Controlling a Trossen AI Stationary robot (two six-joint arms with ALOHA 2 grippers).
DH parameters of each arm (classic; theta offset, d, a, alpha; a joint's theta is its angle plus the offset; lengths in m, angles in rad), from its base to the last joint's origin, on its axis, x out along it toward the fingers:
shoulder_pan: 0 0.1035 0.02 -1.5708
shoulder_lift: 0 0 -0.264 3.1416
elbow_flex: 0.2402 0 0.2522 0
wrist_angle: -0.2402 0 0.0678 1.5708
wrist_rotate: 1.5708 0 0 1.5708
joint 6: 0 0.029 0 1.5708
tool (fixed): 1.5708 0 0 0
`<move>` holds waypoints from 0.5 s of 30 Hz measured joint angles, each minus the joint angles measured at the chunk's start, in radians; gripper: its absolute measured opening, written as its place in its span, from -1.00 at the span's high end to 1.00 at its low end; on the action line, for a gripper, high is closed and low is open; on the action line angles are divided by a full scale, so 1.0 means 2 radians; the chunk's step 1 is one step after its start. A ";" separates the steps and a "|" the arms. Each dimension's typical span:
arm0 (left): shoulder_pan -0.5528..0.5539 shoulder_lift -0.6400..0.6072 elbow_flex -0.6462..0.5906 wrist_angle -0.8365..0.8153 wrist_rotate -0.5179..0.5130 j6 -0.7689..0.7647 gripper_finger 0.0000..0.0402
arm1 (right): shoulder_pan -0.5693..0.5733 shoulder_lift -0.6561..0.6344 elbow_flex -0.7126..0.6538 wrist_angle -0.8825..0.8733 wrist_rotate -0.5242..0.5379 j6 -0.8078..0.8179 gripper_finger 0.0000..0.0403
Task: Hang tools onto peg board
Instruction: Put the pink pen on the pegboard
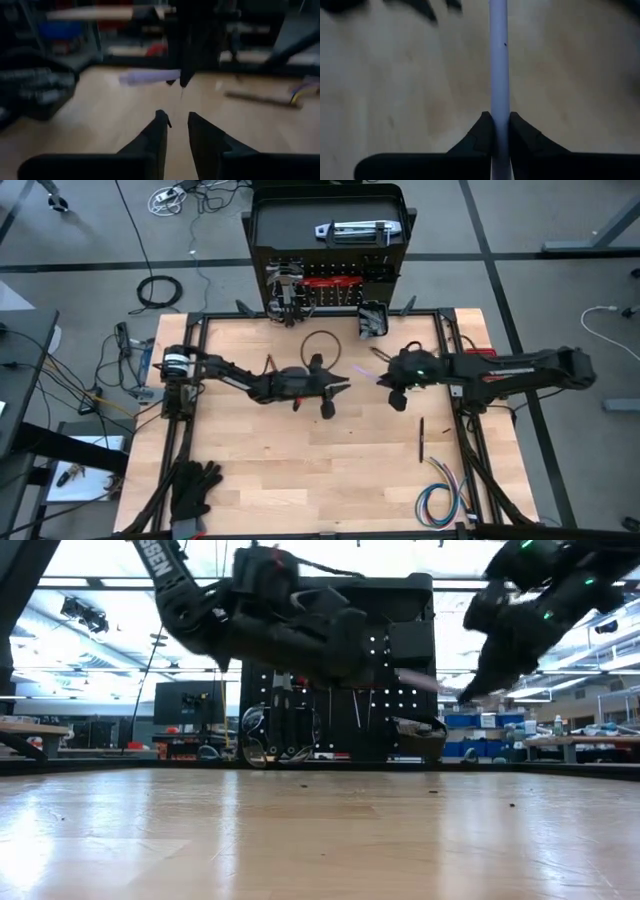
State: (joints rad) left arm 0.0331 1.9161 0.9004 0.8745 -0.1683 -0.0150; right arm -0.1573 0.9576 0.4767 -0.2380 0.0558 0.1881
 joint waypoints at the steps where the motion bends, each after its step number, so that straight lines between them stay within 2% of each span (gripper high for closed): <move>1: -0.002 0.000 -0.007 0.026 0.000 0.000 0.61 | 0.007 -0.017 -0.014 0.036 0.010 0.008 0.79; 6: -0.004 0.000 -0.018 0.080 0.000 -0.025 0.61 | 0.046 -0.062 -0.091 0.227 0.042 0.039 0.79; 11: -0.004 0.000 -0.017 0.135 -0.001 -0.091 0.59 | 0.089 -0.043 -0.144 0.387 0.067 0.034 0.79; 15: -0.004 0.000 -0.017 0.177 0.004 -0.116 0.45 | 0.125 -0.010 -0.157 0.481 0.109 0.007 0.79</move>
State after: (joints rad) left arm 0.0251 1.9160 0.8658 1.2284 -0.1594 -0.2475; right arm 0.0920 0.9368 0.1625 0.7233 0.2738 0.2029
